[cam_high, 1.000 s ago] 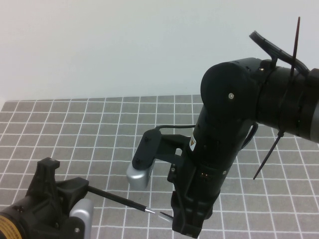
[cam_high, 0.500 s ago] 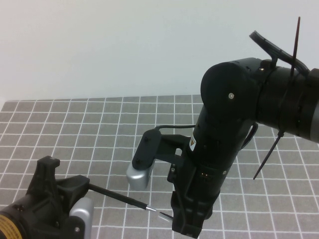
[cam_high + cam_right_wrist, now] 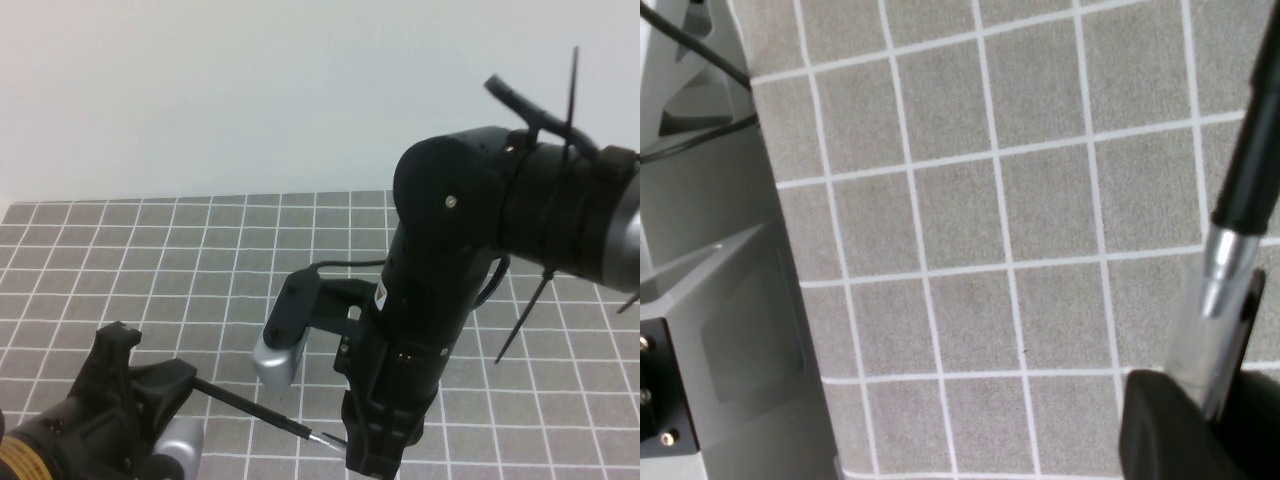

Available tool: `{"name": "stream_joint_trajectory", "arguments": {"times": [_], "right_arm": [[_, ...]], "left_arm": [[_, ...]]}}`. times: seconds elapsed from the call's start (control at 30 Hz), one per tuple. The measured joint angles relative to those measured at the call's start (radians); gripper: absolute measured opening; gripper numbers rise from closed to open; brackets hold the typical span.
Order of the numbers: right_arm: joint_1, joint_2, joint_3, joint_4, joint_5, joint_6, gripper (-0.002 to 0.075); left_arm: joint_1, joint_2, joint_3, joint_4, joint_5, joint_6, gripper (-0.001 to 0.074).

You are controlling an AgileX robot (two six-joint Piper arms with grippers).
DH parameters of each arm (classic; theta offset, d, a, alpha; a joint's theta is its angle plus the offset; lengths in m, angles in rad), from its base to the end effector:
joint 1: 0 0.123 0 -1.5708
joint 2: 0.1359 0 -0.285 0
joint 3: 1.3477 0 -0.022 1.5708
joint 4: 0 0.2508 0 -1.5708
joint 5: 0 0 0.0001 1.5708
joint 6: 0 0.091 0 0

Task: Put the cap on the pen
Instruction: 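Pick up the pen and its cap, cap the pen, and set it down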

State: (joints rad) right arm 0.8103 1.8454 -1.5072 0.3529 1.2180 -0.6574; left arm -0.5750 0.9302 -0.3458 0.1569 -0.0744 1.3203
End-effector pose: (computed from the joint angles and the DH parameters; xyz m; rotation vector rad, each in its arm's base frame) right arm 0.2354 0.2903 0.2579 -1.9022 2.3483 0.5247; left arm 0.1472 -0.0966 0.2347 1.7484 1.0508 0.5635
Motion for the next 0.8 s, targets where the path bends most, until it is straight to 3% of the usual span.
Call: {"name": "stream_joint_trajectory", "arguments": {"times": [0.8], "right_arm": [[0.000,0.017,0.000,0.002,0.000,-0.002,0.0091]], "left_arm": [[0.000,0.002,0.000,0.072,-0.010,0.042,0.0000]]}}
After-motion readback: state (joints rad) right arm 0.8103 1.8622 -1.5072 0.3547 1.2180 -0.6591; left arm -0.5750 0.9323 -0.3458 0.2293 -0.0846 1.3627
